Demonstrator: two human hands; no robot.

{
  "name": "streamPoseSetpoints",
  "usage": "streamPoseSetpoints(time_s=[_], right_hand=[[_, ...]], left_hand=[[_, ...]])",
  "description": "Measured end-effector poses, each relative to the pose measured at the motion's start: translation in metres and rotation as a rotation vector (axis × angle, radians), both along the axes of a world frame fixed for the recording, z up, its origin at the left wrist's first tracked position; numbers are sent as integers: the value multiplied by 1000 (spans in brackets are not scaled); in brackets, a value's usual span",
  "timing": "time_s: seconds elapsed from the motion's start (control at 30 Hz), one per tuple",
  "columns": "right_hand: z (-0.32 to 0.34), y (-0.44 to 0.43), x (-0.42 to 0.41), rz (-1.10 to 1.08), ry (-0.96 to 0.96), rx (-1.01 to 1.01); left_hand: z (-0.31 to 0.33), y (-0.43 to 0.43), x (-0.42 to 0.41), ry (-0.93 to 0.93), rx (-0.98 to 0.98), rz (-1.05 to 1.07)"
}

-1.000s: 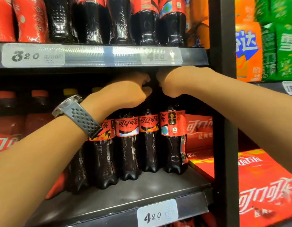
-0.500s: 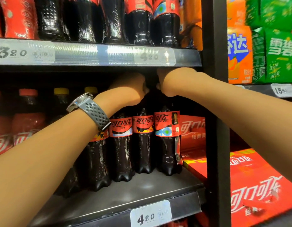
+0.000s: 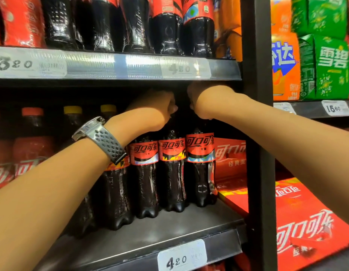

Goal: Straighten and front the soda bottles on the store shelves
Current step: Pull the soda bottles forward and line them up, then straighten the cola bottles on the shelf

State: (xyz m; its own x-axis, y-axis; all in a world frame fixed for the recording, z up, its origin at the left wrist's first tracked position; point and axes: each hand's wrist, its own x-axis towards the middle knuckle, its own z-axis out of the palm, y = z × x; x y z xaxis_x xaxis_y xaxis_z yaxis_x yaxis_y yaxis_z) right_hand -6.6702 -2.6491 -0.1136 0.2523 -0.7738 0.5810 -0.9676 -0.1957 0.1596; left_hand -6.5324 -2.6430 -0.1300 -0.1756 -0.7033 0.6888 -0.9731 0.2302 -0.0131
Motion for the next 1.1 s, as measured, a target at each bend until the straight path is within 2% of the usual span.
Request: streamPoseSetpoints(time_s=[0.3,0.47,0.53,0.63,0.7,0.77,0.83,0.9,1.1], right_hand=[[-4,-3,-1,37,-48,-8],[-7,3,0,25,-1,22],[-15,15,-2,49,9,-49],[-30,44,-11,144,3,-193],[-32,65,-20,209,52,-206],[-23,86,-30,281,60,-192],[-7,103,-39,373,-5,-171],[14,111,-47,450,-112,-176],[68,85,-55,541,-406,-429]], left_hand=[[-1,-5,7,27,-55,-38],[-12,9,7,-33,-99,43],[-26,26,5,-76,-178,47],[-42,61,3,-173,-276,-6],[-45,85,2,-233,-258,-96],[-36,109,1,-197,-190,-196],[-21,127,1,-142,-178,-280],[-1,137,3,-84,-261,-342],[71,137,15,-5,-587,-334]])
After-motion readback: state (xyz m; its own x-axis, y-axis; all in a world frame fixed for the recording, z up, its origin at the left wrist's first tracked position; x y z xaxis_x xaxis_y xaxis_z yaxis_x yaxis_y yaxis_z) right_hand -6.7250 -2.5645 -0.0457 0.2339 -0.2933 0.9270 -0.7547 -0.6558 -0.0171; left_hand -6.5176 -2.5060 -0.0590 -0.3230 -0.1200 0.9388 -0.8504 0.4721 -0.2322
